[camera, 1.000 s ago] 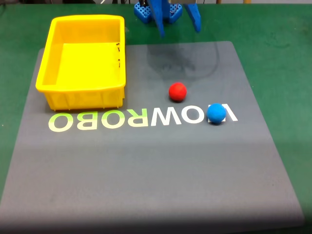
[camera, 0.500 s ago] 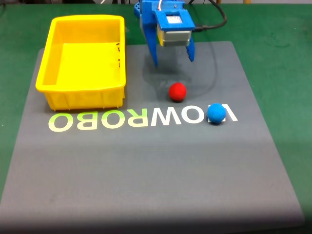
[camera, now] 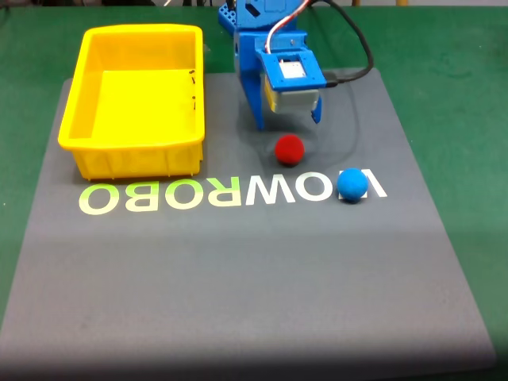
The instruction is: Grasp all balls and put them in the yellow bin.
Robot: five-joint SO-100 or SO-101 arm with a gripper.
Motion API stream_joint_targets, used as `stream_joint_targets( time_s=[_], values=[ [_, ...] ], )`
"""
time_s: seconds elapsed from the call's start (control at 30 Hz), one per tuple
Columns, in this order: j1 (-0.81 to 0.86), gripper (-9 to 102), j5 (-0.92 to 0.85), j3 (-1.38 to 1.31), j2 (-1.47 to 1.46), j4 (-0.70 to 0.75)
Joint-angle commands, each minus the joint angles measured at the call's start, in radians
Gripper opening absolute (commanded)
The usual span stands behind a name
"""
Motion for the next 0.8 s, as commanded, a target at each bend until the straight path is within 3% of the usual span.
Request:
stream_joint_targets(
  time_s=[0.0, 0.77],
  values=[
    [-0.003, 34, 0.012, -0.095, -0.021, -0.032],
    [0.015, 32, 0.008, -0.179, -0.204, -0.1]
  ],
)
